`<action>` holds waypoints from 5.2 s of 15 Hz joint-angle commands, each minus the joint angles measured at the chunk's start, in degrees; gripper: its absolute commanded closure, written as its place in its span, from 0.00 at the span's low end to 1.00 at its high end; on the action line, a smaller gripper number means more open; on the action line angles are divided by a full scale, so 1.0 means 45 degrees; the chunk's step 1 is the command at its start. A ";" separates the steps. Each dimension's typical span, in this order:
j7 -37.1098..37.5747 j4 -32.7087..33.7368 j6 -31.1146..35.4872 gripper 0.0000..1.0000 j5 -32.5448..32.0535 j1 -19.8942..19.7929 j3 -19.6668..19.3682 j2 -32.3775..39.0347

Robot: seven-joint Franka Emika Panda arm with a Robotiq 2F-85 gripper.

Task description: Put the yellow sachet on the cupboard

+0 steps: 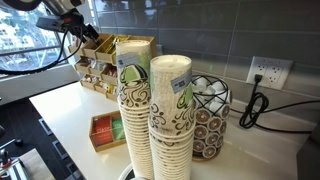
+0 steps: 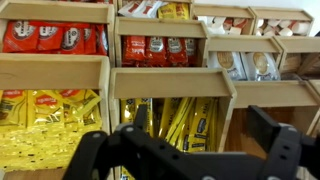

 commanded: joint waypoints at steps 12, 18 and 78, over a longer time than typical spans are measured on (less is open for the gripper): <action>0.0918 -0.0695 0.5680 0.00 0.1457 0.0716 0.0266 0.2267; 0.1124 -0.0872 0.6672 0.43 0.1362 0.0624 0.0204 0.2586; 0.0642 -0.1606 -0.3298 1.00 -0.1181 -0.0078 0.0919 0.0456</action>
